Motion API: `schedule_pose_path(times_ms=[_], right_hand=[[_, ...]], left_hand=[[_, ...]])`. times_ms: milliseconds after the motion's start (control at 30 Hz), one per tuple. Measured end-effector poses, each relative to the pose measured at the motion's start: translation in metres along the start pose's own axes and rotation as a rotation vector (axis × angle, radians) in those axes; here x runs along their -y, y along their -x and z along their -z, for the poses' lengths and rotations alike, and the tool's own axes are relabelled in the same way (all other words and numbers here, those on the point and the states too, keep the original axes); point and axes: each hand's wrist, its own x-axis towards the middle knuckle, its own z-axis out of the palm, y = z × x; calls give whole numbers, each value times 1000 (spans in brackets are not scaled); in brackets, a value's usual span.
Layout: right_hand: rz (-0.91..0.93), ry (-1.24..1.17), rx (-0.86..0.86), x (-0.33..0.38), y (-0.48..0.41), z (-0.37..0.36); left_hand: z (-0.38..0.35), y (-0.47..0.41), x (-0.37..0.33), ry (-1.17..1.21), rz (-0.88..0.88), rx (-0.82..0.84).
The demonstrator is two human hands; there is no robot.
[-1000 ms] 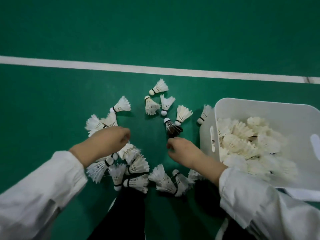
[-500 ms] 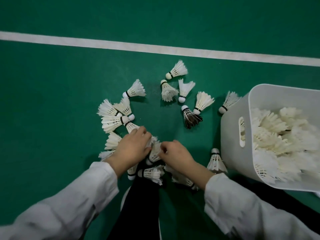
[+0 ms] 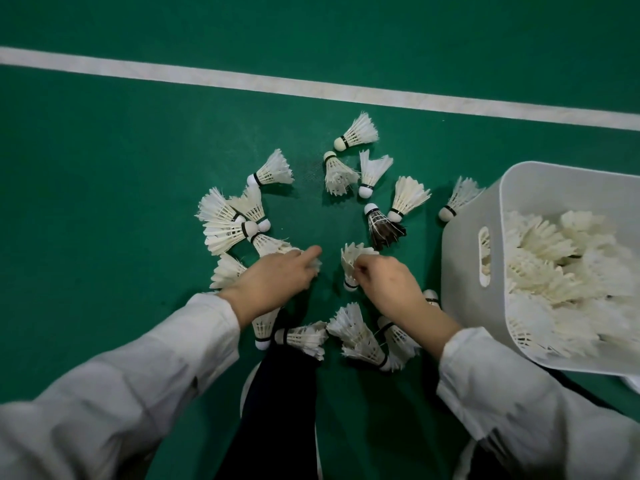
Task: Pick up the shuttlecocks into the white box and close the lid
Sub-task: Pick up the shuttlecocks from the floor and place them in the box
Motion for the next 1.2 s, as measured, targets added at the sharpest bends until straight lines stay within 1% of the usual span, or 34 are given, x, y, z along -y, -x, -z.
schedule_pose_path(times_ms=[67,133,233,300,333,400,500,600,633,667,733,833,933,1033,1200], right_hand=[[3,-19,24,-1,0,1],[-9,-39,32,-4,0,1],[-32,-69,36,-9,2,3],[-38,-83,35,-11,3,4],[-37,-90,33,-12,4,4],[-34,-100,31,-12,4,4],[-32,-110,35,-11,4,2],[-34,-119,33,-10,3,2],[-34,-119,33,-11,3,2],[-34,-118,36,-11,3,3],[-35,-118,47,-11,3,4],[-20,-113,45,-9,2,8],[14,-113,25,-5,0,20],[72,-76,-1,0,-2,39],[261,56,-24,4,14,102]], left_hand=[[10,-1,1,83,44,-153],[26,-1,3,209,161,-302],[46,-1,12,391,389,-365],[53,-1,20,407,474,-461],[51,-2,25,361,474,-483],[47,-6,26,259,412,-427],[29,-13,15,127,351,-259],[7,-15,4,-184,249,-53],[4,-13,2,-214,241,-8],[2,-12,2,-196,257,12],[3,-10,3,-99,281,15],[10,-11,3,58,360,-67],[25,-12,6,245,455,-277],[50,-14,7,282,447,-436],[109,-17,-3,303,380,-530]])
